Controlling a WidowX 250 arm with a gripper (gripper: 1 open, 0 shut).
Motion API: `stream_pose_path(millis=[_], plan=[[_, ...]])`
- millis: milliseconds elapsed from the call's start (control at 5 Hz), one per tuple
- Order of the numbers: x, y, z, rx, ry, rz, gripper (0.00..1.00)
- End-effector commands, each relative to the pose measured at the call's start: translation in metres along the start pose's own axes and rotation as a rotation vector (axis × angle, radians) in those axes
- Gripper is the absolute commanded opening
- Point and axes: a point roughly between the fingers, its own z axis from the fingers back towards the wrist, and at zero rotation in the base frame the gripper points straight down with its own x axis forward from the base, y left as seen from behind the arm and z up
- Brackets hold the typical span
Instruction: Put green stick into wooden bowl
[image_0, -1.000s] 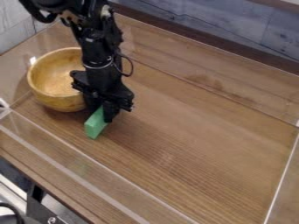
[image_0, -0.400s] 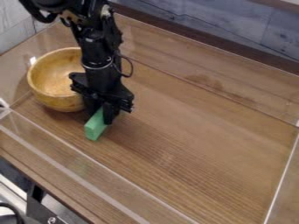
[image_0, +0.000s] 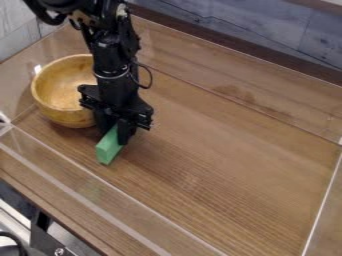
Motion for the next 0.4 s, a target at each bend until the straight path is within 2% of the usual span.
stream_pose_path(millis=[0, 200], plan=[[0.011, 0.004, 0.024, 0.008, -0.060, 0.021, 0.00], [0.013, 0.006, 0.036, 0.003, -0.065, 0.033, 0.00]])
